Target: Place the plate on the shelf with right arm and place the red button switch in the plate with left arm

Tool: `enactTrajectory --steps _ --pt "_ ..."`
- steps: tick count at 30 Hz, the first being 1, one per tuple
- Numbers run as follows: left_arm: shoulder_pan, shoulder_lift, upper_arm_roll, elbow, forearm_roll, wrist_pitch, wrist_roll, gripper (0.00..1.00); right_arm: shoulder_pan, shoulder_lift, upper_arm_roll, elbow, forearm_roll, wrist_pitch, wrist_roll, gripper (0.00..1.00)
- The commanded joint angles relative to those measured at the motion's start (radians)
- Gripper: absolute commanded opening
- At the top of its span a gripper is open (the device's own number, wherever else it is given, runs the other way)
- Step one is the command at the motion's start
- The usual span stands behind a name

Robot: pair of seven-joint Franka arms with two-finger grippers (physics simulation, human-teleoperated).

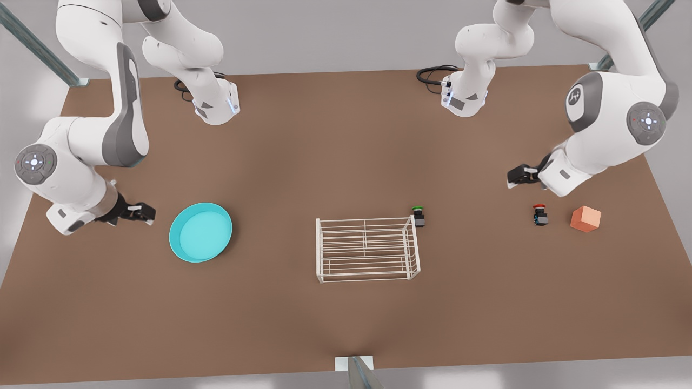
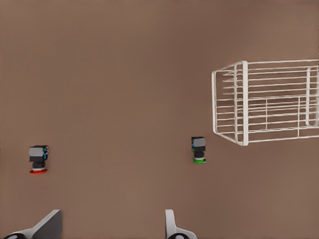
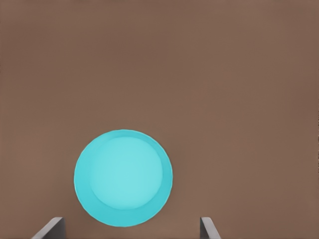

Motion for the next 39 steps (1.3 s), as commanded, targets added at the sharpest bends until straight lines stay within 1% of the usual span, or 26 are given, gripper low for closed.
enactTrajectory --steps 1,3,4,5,8,10,12,14,15,16,17,19,20,22,23,25,28,29,33,37,39 --pt "-0.006 0.0 -0.002 0.003 0.007 0.098 -0.037 1.0 0.0 -0.001 0.0 0.0 -0.005 0.087 -0.026 1.0" --pt "-0.017 0.008 -0.004 -0.007 0.015 0.095 -0.057 1.0 0.0 -0.001 0.001 0.0 -0.005 0.087 -0.026 1.0" --pt "-0.019 0.005 -0.004 -0.01 0.013 0.026 -0.045 1.0 0.0 0.002 0.003 0.0 -0.005 0.087 -0.029 1.0" --pt "-0.017 0.008 -0.002 -0.009 0.016 0.008 -0.043 1.0 0.0 0.005 0.003 0.0 -0.003 0.085 -0.029 1.0" --pt "-0.009 0.014 0.001 -0.003 0.022 0.012 -0.048 1.0 0.014 0.024 0.007 -0.001 0.002 0.082 -0.029 1.0" --pt "-0.012 0.014 -0.001 -0.004 0.07 0.012 -0.051 1.0 0.039 0.071 0.007 -0.001 -0.001 0.074 -0.053 1.0" --pt "-0.012 0.014 -0.001 -0.007 0.07 0.012 -0.056 1.0 0.033 0.166 0.006 -0.012 0.069 0.074 -0.061 1.0" --pt "-0.012 0.014 -0.001 -0.009 0.073 0.014 -0.056 1.0 0.004 0.174 0.003 -0.042 0.11 0.096 -0.065 1.0" --pt "-0.011 0.014 0.001 -0.009 0.073 0.014 -0.056 1.0 -0.035 0.171 0.003 -0.095 0.14 0.165 -0.139 1.0" --pt "-0.011 0.014 0.001 -0.01 0.073 0.012 -0.054 1.0 -0.072 0.171 0.003 -0.139 0.204 0.194 -0.216 1.0" --pt "-0.009 0.014 0.001 -0.01 0.073 0.012 -0.053 1.0 -0.076 0.171 0.001 -0.161 0.207 0.199 -0.228 1.0" --pt "-0.011 0.014 0.001 -0.01 0.073 0.012 -0.054 1.0 -0.102 0.2 -0.005 -0.188 0.299 0.226 -0.318 1.0" --pt "-0.009 0.014 0.001 -0.012 0.072 0.011 -0.051 1.0 -0.102 0.194 -0.005 -0.23 0.299 0.303 -0.343 1.0" --pt "0.012 0.02 0.004 -0.021 0.071 0.014 -0.045 1.0 -0.109 0.212 -0.005 -0.245 0.313 0.37 -0.395 1.0" --pt "0.021 0.022 0.004 -0.021 0.071 0.023 -0.04 1.0 -0.118 0.228 -0.005 -0.245 0.313 0.38 -0.429 1.0" --pt "0.086 0.043 0.004 -0.021 0.071 0.046 0.069 1.0 -0.125 0.238 -0.003 -0.245 0.296 0.39 -0.539 1.0" --pt "0.121 0.054 0.005 -0.015 0.071 0.057 0.099 1.0 -0.167 0.269 -0.003 -0.237 0.282 0.418 -0.644 1.0" --pt "0.118 0.054 0.004 -0.018 0.071 0.058 0.102 1.0 -0.173 0.286 -0.003 -0.237 0.275 0.456 -0.67 1.0" --pt "0.11 0.058 -0.001 -0.009 0.093 0.061 0.105 1.0 -0.191 0.321 -0.002 -0.237 0.285 0.465 -0.736 0.98" --pt "0.106 0.058 -0.002 -0.006 0.093 0.092 0.105 1.0 -0.194 0.349 0.011 -0.234 0.307 0.479 -0.751 0.94" --pt "0.089 0.048 -0.005 -0.007 0.101 0.074 0.099 1.0 -0.194 0.364 0.014 -0.233 0.311 0.496 -0.759 0.92"
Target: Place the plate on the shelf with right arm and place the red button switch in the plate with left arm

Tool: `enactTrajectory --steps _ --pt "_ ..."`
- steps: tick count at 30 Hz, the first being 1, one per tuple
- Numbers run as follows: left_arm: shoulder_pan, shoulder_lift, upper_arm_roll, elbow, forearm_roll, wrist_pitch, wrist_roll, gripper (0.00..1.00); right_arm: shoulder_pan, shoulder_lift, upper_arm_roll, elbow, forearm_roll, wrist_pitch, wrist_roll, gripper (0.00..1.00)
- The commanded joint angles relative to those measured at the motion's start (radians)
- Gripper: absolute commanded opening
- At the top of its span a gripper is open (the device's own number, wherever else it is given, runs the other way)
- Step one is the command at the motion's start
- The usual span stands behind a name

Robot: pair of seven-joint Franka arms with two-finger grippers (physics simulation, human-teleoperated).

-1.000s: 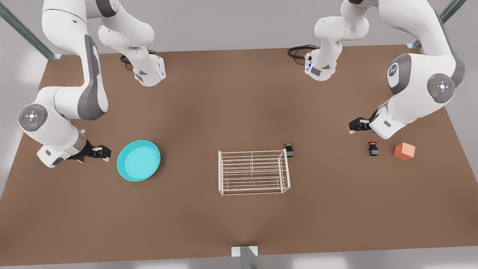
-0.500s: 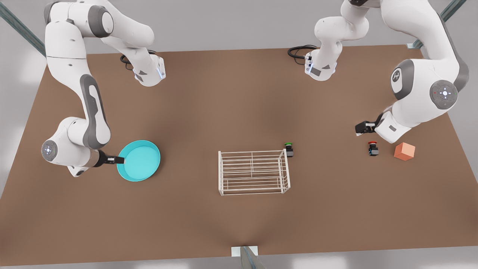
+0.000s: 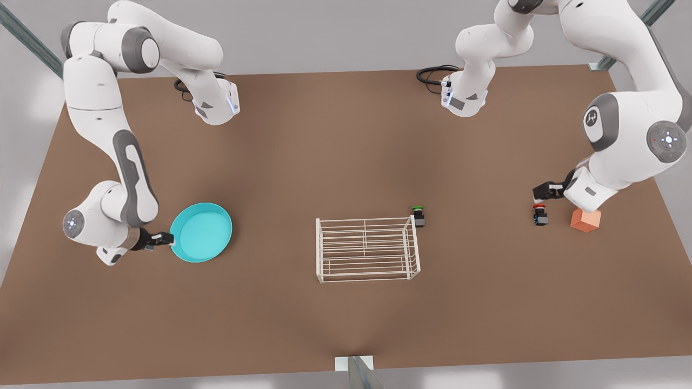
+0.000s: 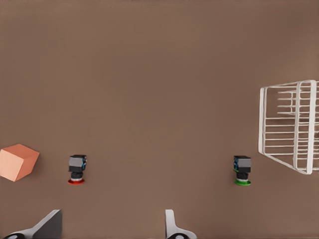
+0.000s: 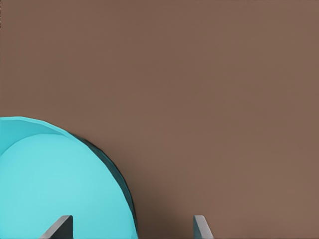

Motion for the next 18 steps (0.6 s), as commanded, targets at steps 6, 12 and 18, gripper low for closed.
enactTrajectory --steps 6,12,18 --pt "0.0 -0.004 0.004 0.012 0.011 -0.033 0.064 1.0 0.003 0.027 0.011 0.002 0.035 0.059 -0.291 0.89" --pt "0.002 -0.004 0.007 0.008 0.006 -0.039 0.062 1.0 0.003 0.051 0.023 0.0 0.049 0.056 -0.293 0.82" --pt "0.002 -0.005 0.007 0.005 0.006 -0.051 0.062 1.0 -0.003 0.063 0.024 -0.009 0.05 0.031 -0.309 0.75"
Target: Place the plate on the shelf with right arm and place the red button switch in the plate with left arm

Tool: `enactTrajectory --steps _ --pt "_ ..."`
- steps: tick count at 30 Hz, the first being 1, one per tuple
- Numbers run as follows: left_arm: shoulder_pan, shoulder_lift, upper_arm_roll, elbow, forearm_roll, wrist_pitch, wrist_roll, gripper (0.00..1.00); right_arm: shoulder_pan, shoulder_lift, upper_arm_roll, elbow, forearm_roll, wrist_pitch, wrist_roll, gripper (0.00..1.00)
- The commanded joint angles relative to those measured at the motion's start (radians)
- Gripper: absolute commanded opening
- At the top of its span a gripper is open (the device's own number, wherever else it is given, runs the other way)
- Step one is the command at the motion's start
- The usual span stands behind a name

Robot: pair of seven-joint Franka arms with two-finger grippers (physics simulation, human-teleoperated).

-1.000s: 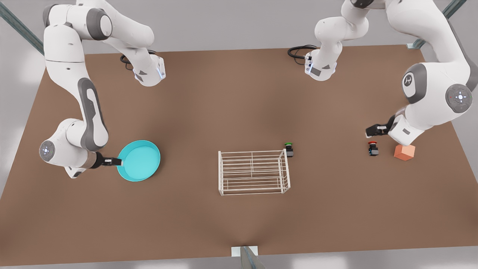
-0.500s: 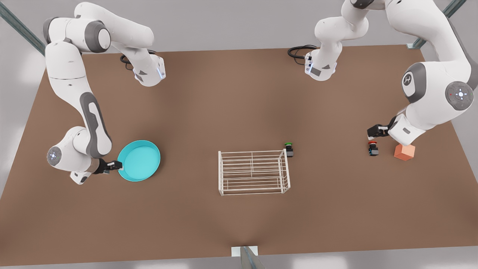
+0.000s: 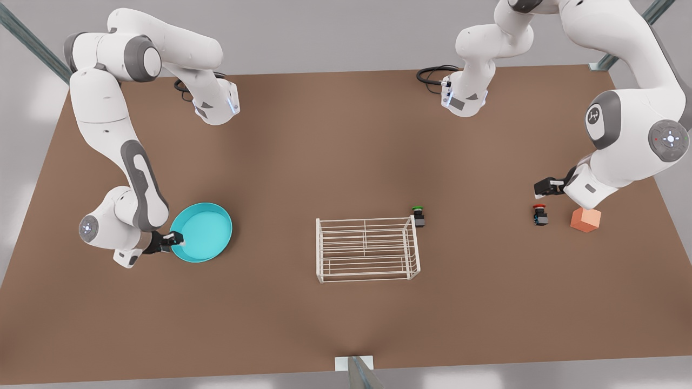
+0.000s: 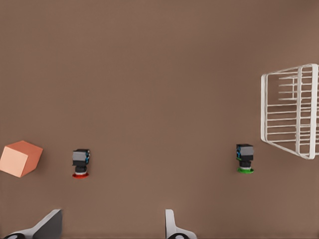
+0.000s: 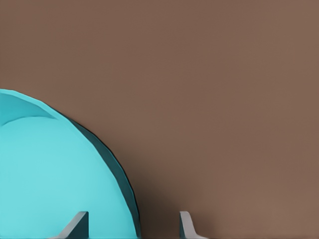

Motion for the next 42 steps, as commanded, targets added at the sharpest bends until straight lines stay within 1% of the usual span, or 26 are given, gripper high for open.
enactTrajectory --steps 1,4,5,8,9,11,15,16,19,29,31,33,35,36,37,39,40,41,42 --pt "0.0 -0.002 0.0 0.0 0.001 -0.011 0.021 1.0 -0.006 -0.001 0.002 -0.001 0.004 -0.02 -0.124 0.72" --pt "0.0 0.0 0.0 -0.002 0.001 -0.01 0.021 1.0 -0.006 0.007 0.004 0.001 0.017 -0.032 -0.135 0.6" --pt "0.0 0.0 0.0 0.0 0.002 -0.01 0.021 1.0 -0.006 0.007 0.005 0.001 0.017 -0.032 -0.136 0.58" --pt "0.0 0.0 0.0 -0.002 0.002 -0.01 0.018 1.0 -0.006 0.007 0.011 0.001 0.017 -0.042 -0.136 0.46" --pt "0.0 0.0 0.0 -0.002 0.002 -0.01 0.018 1.0 -0.006 0.007 0.011 0.001 0.017 -0.042 -0.136 0.41" --pt "0.0 0.0 0.0 -0.002 0.002 -0.01 0.018 1.0 -0.006 0.007 0.011 0.001 0.017 -0.043 -0.139 0.37" --pt "0.0 0.0 -0.002 -0.002 0.004 -0.01 0.018 1.0 -0.006 0.007 0.011 0.002 0.017 -0.043 -0.144 0.33" --pt "0.0 0.0 -0.002 -0.002 0.004 -0.01 0.018 1.0 -0.003 0.007 0.011 0.002 0.017 -0.057 -0.15 0.3" --pt "0.0 0.0 -0.002 -0.002 0.004 -0.01 0.018 1.0 0.0 0.004 0.014 0.002 0.019 -0.065 -0.158 0.26" --pt "0.002 0.003 0.0 -0.004 0.005 -0.002 0.015 1.0 0.0 -0.043 0.039 0.028 0.054 -0.158 -0.173 0.26" --pt "0.028 0.001 0.009 -0.031 0.004 -0.004 -0.045 1.0 0.0 -0.057 0.047 0.042 0.054 -0.175 -0.181 0.26" --pt "0.049 0.004 0.011 -0.034 0.004 0.001 -0.088 1.0 0.002 -0.094 0.062 0.081 0.076 -0.227 -0.185 0.26" --pt "0.064 -0.006 0.015 -0.051 0.002 -0.034 -0.315 1.0 0.002 -0.111 0.096 0.116 0.077 -0.258 -0.179 0.26" --pt "0.061 -0.048 0.012 -0.103 0.002 -0.05 -0.395 1.0 0.006 -0.112 0.106 0.136 0.096 -0.266 -0.175 0.26" --pt "0.06 -0.052 0.011 -0.103 -0.003 -0.077 -0.398 1.0 0.014 -0.112 0.108 0.147 0.097 -0.267 -0.173 0.26" --pt "0.064 -0.045 0.014 -0.123 -0.007 -0.062 -0.433 1.0 0.016 -0.122 0.152 0.191 0.099 -0.279 -0.167 0.26" --pt "0.089 -0.046 0.017 -0.221 -0.009 0.075 -0.579 1.0 0.016 -0.12 0.18 0.212 0.1 -0.279 -0.159 0.26" --pt "0.179 -0.077 0.035 -0.401 -0.025 0.342 -0.609 1.0 0.034 -0.12 0.194 0.243 0.1 -0.279 -0.129 0.26" --pt "0.23 -0.051 0.037 -0.401 -0.099 0.404 -0.576 1.0 0.059 -0.12 0.194 0.266 0.1 -0.279 -0.098 0.26"
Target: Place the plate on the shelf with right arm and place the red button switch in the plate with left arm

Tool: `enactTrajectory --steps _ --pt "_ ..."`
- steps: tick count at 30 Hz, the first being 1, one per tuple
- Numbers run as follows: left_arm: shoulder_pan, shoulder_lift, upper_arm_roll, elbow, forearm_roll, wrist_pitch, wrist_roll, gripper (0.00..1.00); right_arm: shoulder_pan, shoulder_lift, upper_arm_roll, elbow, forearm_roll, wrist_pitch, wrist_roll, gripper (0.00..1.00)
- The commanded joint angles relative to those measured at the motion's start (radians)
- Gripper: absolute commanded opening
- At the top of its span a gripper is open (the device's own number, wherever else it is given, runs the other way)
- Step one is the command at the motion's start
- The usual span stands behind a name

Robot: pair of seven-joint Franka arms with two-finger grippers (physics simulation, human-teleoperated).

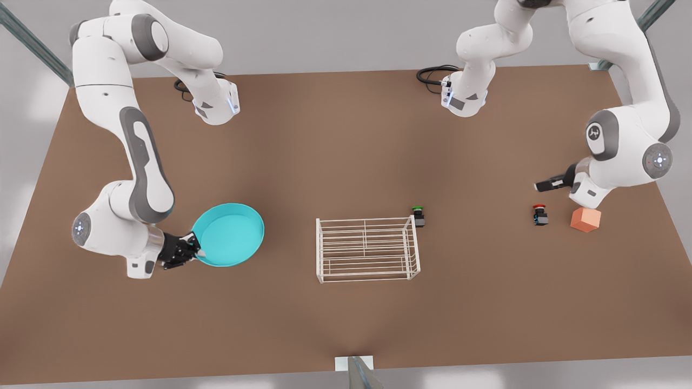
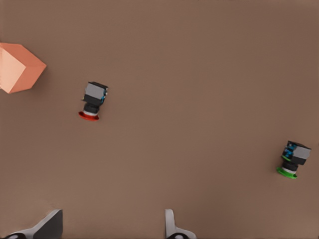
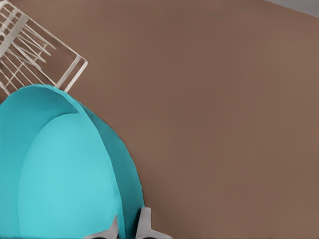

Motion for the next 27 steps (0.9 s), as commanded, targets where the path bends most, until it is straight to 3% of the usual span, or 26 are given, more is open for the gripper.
enactTrajectory --steps 1,3,6,9,19,21,27 --pt "0.077 0.06 0.006 -0.046 -0.06 0.34 -0.039 1.0 0.039 -0.001 0.007 0.048 0.004 -0.044 0.094 0.26" --pt "0.096 0.073 0.014 -0.112 -0.046 0.504 0.211 1.0 0.059 0.002 0.033 0.087 0.002 -0.066 0.191 0.26" --pt "0.096 0.111 0.014 -0.144 0.032 0.622 0.216 1.0 0.061 0.005 0.105 0.126 0.004 -0.07 0.31 0.26" --pt "0.106 0.174 0.017 -0.165 0.04 0.759 0.355 1.0 0.125 0.02 0.116 0.152 -0.001 -0.067 0.421 0.26" --pt "0.097 0.271 0.015 -0.165 0.061 0.892 0.355 1.0 0.313 0.184 0.116 0.297 0.041 -0.055 0.835 0.26" --pt "0.083 0.272 0.014 -0.242 0.06 0.996 0.312 1.0 0.349 0.21 0.112 0.317 0.039 -0.014 0.864 0.26" --pt "0.085 0.292 0.015 -0.244 0.061 1.015 0.324 1.0 0.418 0.288 0.106 0.413 0.039 0.109 1.004 0.26"
